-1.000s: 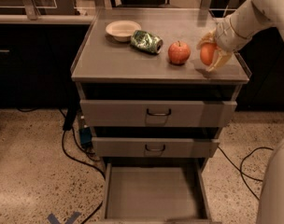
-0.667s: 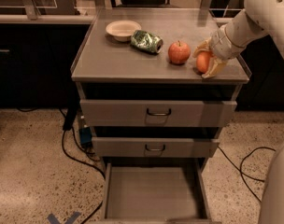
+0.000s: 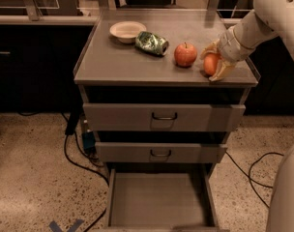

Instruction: Pick orange from bottom drawer and place on counter

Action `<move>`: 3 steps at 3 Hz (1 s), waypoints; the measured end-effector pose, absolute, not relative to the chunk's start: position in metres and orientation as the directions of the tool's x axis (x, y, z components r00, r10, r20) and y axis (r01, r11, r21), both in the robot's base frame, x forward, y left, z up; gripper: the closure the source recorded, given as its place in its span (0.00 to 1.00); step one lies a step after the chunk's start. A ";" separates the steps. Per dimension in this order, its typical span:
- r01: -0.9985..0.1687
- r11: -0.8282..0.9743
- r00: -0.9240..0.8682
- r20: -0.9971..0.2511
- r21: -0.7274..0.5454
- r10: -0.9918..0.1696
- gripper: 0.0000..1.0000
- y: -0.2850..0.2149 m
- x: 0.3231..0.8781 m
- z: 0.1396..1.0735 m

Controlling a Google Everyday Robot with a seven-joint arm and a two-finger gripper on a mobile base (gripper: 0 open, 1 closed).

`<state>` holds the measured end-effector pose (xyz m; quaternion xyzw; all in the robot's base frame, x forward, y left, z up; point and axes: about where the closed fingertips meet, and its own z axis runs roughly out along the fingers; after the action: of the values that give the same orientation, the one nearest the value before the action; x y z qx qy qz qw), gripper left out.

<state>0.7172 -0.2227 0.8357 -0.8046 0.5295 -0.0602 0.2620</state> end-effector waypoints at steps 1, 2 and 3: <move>-0.820 -0.302 0.432 -0.181 -0.485 -0.884 0.61 -0.223 0.717 0.836; -0.820 -0.302 0.432 -0.181 -0.485 -0.884 0.30 -0.223 0.717 0.836; -0.821 -0.302 0.432 -0.181 -0.485 -0.884 0.06 -0.223 0.717 0.836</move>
Offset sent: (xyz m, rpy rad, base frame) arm 0.0000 0.0000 0.0000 0.0000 0.0000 0.0000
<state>0.7173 -0.2227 0.8357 -0.8046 0.5295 -0.0602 0.2620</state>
